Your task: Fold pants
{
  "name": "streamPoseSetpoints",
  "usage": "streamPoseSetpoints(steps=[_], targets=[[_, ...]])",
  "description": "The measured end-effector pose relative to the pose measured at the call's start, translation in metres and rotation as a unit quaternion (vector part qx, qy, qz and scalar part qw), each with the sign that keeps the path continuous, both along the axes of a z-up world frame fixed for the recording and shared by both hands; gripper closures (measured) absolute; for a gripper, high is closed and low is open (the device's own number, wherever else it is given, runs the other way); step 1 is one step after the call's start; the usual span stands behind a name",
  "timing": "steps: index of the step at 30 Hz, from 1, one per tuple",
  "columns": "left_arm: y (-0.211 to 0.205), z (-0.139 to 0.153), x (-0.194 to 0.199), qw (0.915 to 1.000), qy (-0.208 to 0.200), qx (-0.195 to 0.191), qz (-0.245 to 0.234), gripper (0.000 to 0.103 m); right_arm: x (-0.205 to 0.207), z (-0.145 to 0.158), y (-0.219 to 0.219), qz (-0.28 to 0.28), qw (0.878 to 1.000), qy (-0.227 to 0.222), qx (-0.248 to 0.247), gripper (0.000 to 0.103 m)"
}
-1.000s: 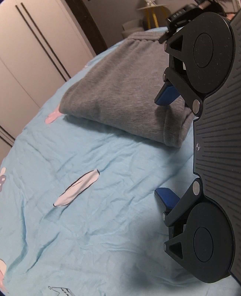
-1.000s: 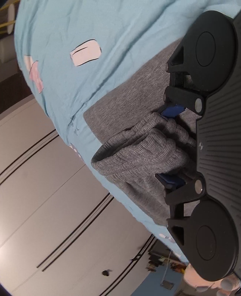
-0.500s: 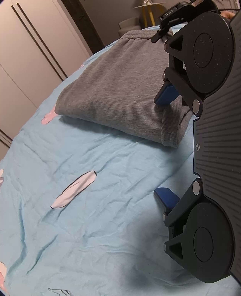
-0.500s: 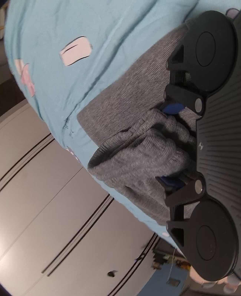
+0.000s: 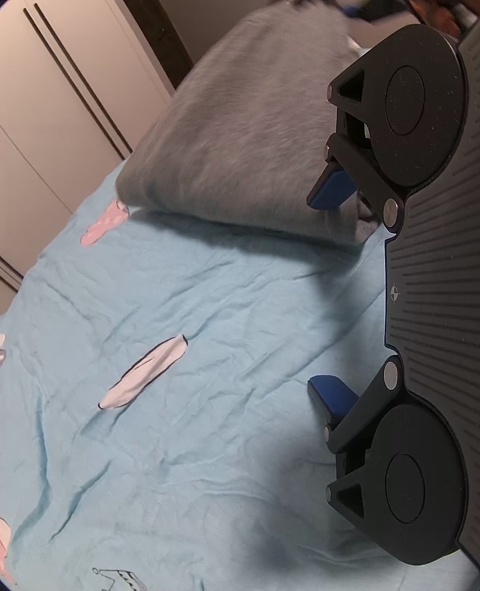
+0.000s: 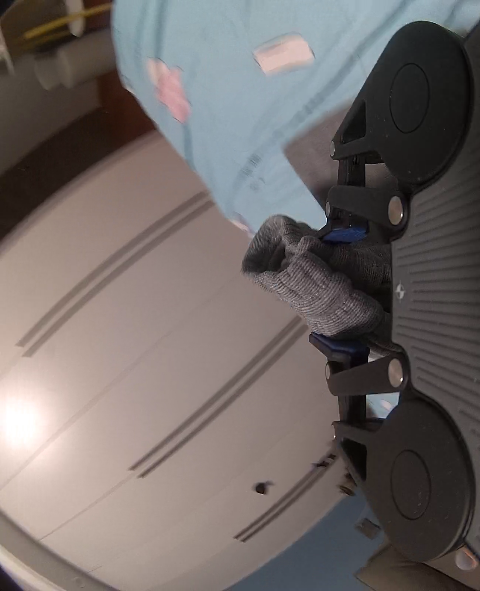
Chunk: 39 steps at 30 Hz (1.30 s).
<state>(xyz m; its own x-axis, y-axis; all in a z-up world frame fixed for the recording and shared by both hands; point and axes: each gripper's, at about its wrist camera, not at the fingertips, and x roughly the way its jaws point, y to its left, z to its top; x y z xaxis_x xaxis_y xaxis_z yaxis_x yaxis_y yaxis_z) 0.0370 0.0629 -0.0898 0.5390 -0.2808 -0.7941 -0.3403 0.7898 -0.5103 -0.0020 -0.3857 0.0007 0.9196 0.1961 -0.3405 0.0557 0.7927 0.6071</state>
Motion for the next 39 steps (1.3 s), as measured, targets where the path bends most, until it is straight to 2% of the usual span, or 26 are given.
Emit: streamPoseSetpoints(steps=[1, 2, 3, 4, 5, 7, 8, 12, 14, 17, 19, 21, 22, 24, 26, 29, 31, 32, 35, 37, 39], targets=[[-0.001, 0.0, 0.002, 1.0, 0.003, 0.005, -0.002, 0.003, -0.004, -0.012, -0.006, -0.021, 0.999, 0.02, -0.014, 0.048], [-0.003, 0.0, 0.004, 0.9999, 0.006, 0.011, -0.004, 0.003, -0.005, -0.03, -0.009, -0.04, 0.996, 0.061, -0.046, 0.044], [-0.005, 0.001, 0.007, 0.9998, 0.009, 0.018, -0.008, 0.003, 0.0, -0.047, -0.011, -0.042, 0.99, 0.11, -0.084, 0.033], [-0.008, 0.004, 0.01, 0.9994, 0.011, 0.029, -0.016, 0.003, 0.008, -0.068, -0.013, -0.037, 0.976, 0.179, -0.123, 0.031], [-0.011, 0.008, 0.012, 0.9984, 0.009, 0.048, -0.029, 0.003, 0.009, -0.081, -0.02, -0.028, 0.97, 0.21, -0.121, 0.026], [-0.019, 0.017, 0.016, 0.9936, -0.003, 0.093, -0.064, 0.003, -0.001, -0.076, -0.035, -0.038, 0.982, 0.179, -0.055, 0.018], [-0.023, 0.02, 0.017, 0.9901, -0.003, 0.114, -0.082, 0.003, 0.0, -0.069, -0.037, -0.035, 0.984, 0.168, -0.048, 0.018], [-0.028, 0.023, 0.015, 0.9829, -0.005, 0.14, -0.119, 0.003, -0.001, -0.048, -0.038, -0.039, 0.986, 0.133, -0.094, 0.005], [-0.035, 0.021, 0.013, 0.9763, -0.003, 0.158, -0.148, 0.003, -0.004, -0.049, -0.037, -0.046, 0.984, 0.137, -0.106, 0.005], [-0.056, 0.02, 0.007, 0.9585, -0.014, 0.198, -0.205, 0.003, -0.005, -0.059, -0.046, -0.047, 0.983, 0.159, -0.073, 0.005], [-0.072, 0.021, 0.003, 0.9449, -0.029, 0.215, -0.246, 0.003, -0.009, -0.06, -0.044, -0.047, 0.986, 0.152, -0.055, 0.005], [-0.092, 0.023, -0.001, 0.9273, -0.05, 0.241, -0.282, 0.003, -0.013, -0.053, -0.04, -0.043, 0.988, 0.135, -0.063, 0.005], [-0.102, 0.025, -0.002, 0.92, -0.064, 0.261, -0.286, 0.003, -0.012, -0.051, -0.037, -0.04, 0.988, 0.131, -0.072, 0.005], [-0.115, 0.027, 0.001, 0.9092, -0.081, 0.289, -0.288, 0.003, -0.011, -0.051, -0.032, -0.033, 0.988, 0.129, -0.081, 0.005], [-0.122, 0.031, 0.004, 0.9056, -0.103, 0.287, -0.295, 0.003, -0.011, -0.055, -0.029, -0.027, 0.987, 0.138, -0.079, 0.005], [-0.124, 0.029, 0.014, 0.9076, -0.113, 0.256, -0.313, 0.003, -0.01, -0.057, -0.025, -0.013, 0.988, 0.137, -0.076, 0.005], [-0.125, 0.02, 0.028, 0.9111, -0.073, 0.281, -0.293, 0.003, -0.007, -0.057, -0.021, -0.005, 0.987, 0.132, -0.088, 0.005], [-0.121, 0.015, 0.033, 0.9157, -0.057, 0.286, -0.277, 0.003, -0.006, -0.056, -0.017, -0.003, 0.987, 0.131, -0.097, 0.005], [-0.09, 0.011, 0.036, 0.9519, -0.041, 0.211, -0.218, 0.003, 0.001, -0.057, -0.012, -0.011, 0.982, 0.132, -0.137, 0.005], [-0.062, 0.004, 0.036, 0.9719, -0.02, 0.17, -0.161, 0.003, 0.006, -0.063, -0.009, -0.021, 0.972, 0.155, -0.175, 0.005], [-0.042, -0.009, 0.034, 0.9822, -0.002, 0.13, -0.135, 0.003, 0.013, -0.075, -0.01, -0.02, 0.963, 0.189, -0.191, 0.005]])
